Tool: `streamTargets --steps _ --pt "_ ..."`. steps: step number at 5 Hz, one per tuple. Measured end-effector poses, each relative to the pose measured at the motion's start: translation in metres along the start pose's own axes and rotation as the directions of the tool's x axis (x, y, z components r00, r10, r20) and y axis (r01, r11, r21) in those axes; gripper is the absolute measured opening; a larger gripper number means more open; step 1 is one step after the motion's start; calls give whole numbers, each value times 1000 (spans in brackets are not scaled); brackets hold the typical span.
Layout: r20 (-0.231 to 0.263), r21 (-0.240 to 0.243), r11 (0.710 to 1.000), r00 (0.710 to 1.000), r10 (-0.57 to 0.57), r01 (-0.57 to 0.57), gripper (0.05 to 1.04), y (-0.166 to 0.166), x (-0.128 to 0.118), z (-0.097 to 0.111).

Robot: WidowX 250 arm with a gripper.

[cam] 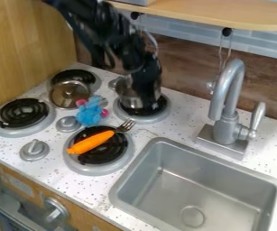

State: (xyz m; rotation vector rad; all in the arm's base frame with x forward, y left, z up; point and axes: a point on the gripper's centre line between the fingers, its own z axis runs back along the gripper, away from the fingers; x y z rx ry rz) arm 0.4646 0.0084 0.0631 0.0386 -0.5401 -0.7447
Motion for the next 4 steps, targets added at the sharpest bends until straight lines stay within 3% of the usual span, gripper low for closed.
streamTargets --steps 1,2,3,4 --pt "6 40 999 1000 -27 27 105 16 -11 41" --pt "26 65 998 1000 -14 12 105 23 -38 78" --pt "20 56 998 999 33 -34 105 25 -72 96" --pt "-16 50 998 999 33 -32 100 21 -102 104"
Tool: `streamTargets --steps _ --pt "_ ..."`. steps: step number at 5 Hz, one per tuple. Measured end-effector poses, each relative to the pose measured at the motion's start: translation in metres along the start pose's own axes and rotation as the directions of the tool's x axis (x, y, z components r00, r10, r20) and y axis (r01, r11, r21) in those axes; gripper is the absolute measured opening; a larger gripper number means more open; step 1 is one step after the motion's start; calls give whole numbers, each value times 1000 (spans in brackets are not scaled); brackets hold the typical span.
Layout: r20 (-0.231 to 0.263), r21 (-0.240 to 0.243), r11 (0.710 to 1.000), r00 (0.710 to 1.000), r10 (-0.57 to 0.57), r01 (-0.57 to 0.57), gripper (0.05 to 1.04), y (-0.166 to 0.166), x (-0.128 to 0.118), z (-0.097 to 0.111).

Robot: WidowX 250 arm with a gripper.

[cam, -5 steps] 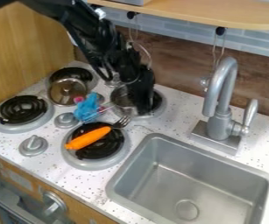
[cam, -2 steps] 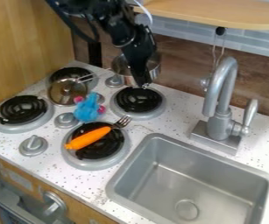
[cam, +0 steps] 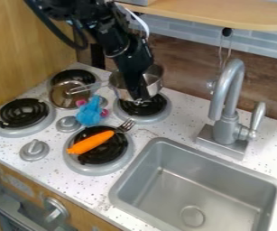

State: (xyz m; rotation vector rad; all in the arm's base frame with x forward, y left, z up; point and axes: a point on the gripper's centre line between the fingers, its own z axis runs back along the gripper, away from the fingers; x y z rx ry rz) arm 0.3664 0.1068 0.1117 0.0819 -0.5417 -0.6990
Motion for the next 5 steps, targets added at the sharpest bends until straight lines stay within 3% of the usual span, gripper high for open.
streamTargets --steps 1,2,4,5 --pt "-54 48 997 997 55 -53 100 16 -41 10" --pt "-108 135 980 982 158 -143 100 41 -89 28" --pt "-141 311 914 939 315 -260 100 92 -161 76" --pt "-198 324 890 897 395 -320 100 101 -202 71"
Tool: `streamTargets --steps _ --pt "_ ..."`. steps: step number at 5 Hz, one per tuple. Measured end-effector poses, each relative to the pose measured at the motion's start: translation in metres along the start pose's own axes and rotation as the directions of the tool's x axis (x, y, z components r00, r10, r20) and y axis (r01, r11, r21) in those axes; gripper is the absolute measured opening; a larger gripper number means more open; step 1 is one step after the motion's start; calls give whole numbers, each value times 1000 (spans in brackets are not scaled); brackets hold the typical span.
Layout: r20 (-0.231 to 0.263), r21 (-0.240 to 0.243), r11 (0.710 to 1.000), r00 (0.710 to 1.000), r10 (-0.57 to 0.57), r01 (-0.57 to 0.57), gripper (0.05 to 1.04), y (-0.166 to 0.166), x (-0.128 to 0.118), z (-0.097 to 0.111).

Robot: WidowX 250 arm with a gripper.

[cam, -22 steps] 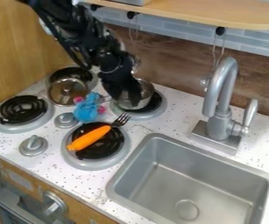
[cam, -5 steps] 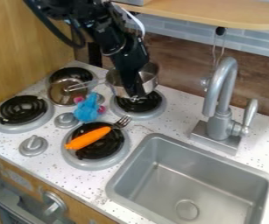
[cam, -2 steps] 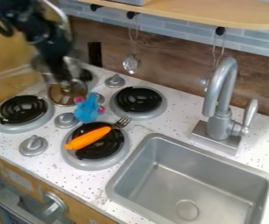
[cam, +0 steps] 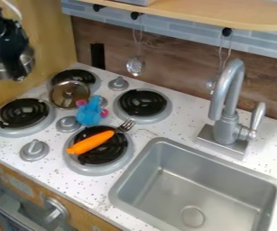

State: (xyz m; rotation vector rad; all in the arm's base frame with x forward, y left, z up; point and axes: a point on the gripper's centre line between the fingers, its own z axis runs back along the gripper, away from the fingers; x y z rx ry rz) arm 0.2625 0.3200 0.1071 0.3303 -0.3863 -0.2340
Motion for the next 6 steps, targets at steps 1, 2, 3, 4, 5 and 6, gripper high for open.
streamTargets --steps 1,2,3,4,5,6 --pt "-59 0 1000 998 -2 2 100 1 -11 -8" --pt "-87 -18 1000 996 -16 15 100 -2 -19 -9" --pt "-141 -32 999 990 -28 24 100 -10 -32 -16" --pt "-189 -71 997 982 -3 -11 100 -17 -43 -33" --pt "-234 -114 992 972 29 -57 100 -18 -49 -54" --pt "-254 -147 983 965 69 -110 100 -18 -53 -76"
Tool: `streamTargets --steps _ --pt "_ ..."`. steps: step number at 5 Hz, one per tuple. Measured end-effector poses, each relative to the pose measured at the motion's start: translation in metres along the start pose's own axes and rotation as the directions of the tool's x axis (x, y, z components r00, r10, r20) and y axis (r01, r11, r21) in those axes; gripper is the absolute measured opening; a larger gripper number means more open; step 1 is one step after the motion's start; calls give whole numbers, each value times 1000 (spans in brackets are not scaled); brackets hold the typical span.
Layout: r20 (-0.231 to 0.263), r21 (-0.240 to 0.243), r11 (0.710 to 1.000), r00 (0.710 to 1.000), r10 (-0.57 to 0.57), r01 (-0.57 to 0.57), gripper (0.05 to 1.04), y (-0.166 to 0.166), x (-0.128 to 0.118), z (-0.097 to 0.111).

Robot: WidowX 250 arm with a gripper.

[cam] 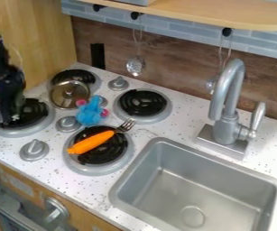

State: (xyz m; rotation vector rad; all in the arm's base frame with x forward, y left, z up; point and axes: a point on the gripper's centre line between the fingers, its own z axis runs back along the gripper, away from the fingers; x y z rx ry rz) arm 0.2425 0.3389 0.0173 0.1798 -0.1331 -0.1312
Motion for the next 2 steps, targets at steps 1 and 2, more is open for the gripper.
streamTargets --steps 1,2 --pt "17 -20 1000 1000 2 -1 100 1 5 -4" --pt "85 -63 998 996 -11 16 132 -5 16 -8"
